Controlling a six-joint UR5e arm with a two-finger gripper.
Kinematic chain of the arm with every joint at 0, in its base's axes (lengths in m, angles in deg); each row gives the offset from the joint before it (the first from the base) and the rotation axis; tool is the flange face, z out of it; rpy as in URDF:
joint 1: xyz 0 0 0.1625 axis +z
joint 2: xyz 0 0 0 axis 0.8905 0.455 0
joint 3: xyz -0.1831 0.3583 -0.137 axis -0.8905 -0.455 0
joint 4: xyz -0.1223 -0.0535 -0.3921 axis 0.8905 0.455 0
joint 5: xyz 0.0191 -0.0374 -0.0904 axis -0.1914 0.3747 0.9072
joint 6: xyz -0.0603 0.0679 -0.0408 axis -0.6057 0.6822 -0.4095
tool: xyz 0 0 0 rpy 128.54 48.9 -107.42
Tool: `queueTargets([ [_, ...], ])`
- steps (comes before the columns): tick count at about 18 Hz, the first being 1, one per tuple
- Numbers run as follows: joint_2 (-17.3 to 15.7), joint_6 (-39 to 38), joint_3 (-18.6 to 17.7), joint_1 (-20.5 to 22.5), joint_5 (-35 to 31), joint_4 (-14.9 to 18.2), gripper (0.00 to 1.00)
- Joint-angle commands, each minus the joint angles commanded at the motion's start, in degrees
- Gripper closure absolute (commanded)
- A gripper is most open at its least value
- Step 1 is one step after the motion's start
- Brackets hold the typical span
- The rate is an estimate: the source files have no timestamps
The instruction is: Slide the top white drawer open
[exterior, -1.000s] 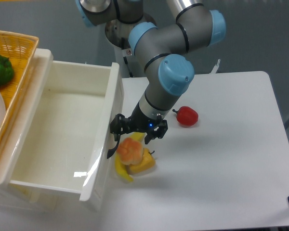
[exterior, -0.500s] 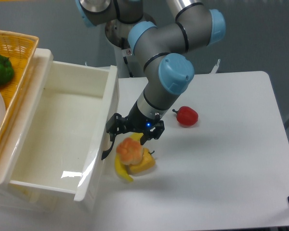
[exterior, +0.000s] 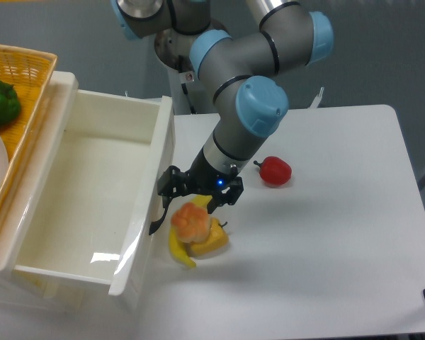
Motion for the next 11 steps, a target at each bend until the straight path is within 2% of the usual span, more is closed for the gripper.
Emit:
queueTargets([
  [2, 0.0, 2.5, 0.2, 1.4, -0.1, 0.1, 0.0],
  [5, 0.0, 8.6, -0.2, 1.8, -4.9, 0.5, 0.0],
  [11, 0.2, 12.3, 0.3, 1.8, -12.3, 0.3, 0.0],
])
